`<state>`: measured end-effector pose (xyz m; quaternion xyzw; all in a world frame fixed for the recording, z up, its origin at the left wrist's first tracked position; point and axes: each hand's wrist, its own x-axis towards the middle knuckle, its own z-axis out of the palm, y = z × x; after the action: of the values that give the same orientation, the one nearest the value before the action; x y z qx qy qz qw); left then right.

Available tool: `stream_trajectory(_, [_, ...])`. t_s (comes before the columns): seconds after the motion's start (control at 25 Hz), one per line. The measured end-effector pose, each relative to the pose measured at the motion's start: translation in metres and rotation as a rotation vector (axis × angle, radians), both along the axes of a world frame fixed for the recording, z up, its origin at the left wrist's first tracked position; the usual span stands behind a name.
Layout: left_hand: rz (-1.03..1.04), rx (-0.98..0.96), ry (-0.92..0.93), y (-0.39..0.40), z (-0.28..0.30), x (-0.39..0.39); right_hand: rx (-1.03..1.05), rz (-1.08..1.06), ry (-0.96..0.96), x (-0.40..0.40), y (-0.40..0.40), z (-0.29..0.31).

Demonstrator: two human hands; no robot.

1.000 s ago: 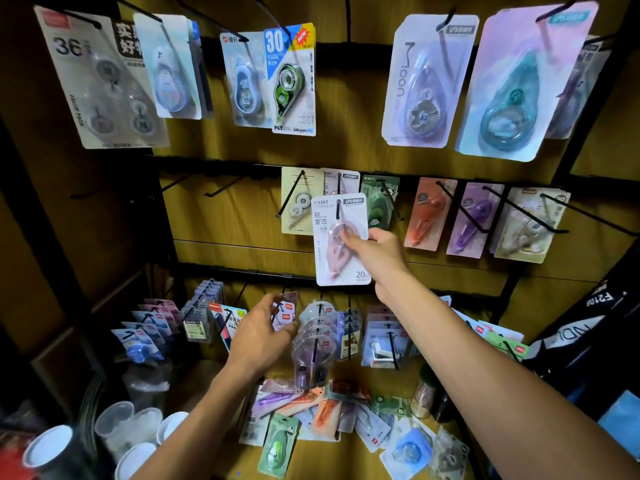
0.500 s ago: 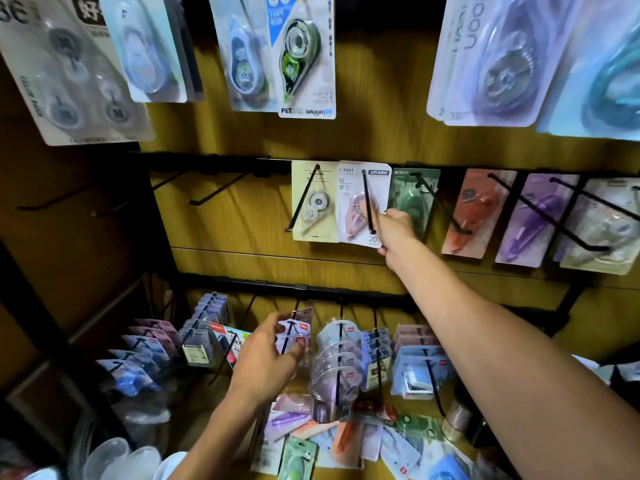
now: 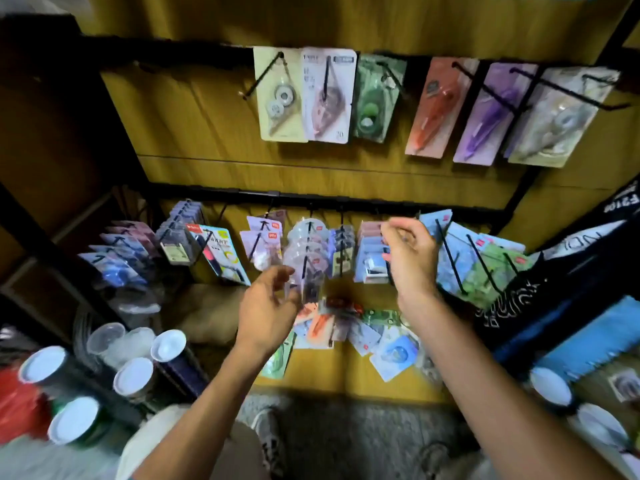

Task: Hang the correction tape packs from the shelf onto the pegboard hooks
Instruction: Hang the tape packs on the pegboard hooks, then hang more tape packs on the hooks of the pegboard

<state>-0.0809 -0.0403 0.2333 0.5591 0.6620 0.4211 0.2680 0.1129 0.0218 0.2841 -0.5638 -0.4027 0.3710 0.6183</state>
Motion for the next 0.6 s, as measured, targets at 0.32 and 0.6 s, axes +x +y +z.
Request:
stream_trajectory(0.32, [-0.143, -0.381, 0.006, -0.018, -0.141, 0.082, -0.346, -0.216, 0.064, 0.077, -0.074, -0.219])
stream_trajectory(0.6, [-0.226, -0.617, 0.150, 0.061, -0.297, 0.103, -0.666, -0.175, -0.234, 0.138, -0.011, -0.370])
